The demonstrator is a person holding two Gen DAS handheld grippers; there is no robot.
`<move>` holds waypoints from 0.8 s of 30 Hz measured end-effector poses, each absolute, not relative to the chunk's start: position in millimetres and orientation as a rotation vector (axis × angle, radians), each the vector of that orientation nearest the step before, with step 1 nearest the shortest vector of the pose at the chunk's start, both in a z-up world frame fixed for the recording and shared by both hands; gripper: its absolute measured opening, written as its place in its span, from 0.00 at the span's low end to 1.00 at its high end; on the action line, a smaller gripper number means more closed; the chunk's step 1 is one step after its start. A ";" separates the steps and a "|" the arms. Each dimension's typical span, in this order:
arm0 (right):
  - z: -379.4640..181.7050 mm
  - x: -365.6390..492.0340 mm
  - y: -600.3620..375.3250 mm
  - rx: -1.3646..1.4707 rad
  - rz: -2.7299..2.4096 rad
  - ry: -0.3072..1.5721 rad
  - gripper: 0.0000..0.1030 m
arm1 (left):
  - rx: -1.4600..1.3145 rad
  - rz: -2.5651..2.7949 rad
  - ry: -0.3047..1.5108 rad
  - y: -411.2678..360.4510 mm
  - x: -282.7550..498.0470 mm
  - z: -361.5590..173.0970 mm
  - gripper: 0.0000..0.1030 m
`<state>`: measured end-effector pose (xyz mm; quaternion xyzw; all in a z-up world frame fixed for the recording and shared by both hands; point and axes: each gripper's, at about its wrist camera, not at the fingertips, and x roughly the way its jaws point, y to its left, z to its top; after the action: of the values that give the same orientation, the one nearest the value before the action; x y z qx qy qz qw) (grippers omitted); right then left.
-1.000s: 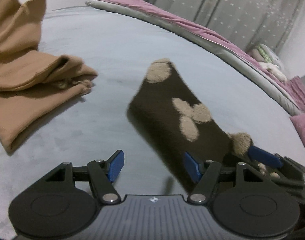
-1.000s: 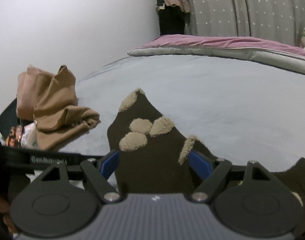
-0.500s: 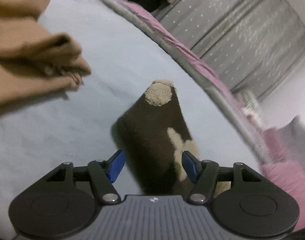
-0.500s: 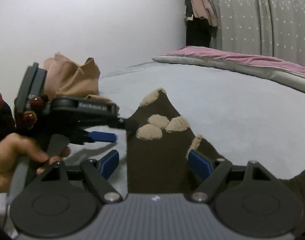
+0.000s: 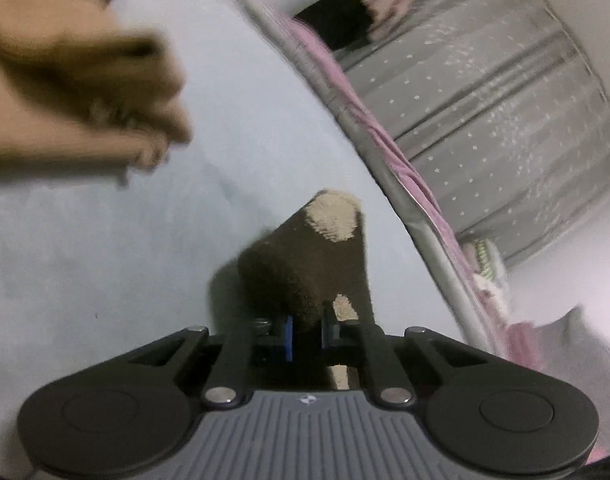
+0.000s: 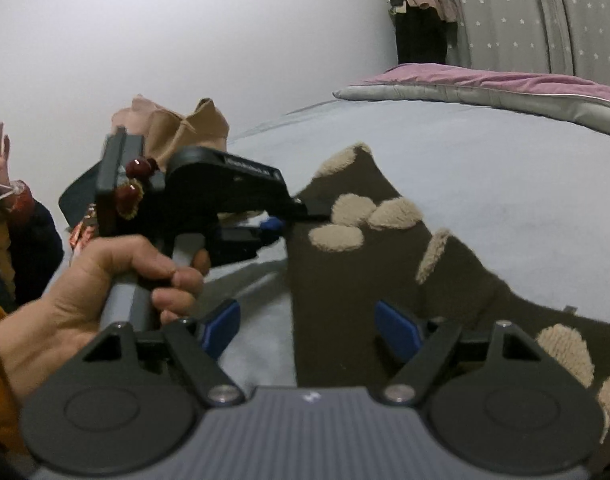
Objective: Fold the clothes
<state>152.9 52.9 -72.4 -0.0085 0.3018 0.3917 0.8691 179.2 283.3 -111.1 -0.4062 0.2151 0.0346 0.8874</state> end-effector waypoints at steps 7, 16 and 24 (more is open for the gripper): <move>-75.3 156.3 49.1 -0.014 0.793 0.640 0.75 | -0.549 0.183 0.343 249.2 154.1 -60.5 0.09; -76.0 162.7 36.1 0.053 0.789 0.641 0.74 | -0.488 0.362 0.341 252.0 111.2 -62.3 0.09; -96.1 173.8 39.7 0.066 0.811 0.730 0.75 | -0.722 0.250 0.339 291.1 112.8 -95.3 0.23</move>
<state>173.8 39.7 -96.1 0.0315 0.3470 0.3857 0.8543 112.8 291.1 -95.3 -0.3505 0.1645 0.1214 0.9140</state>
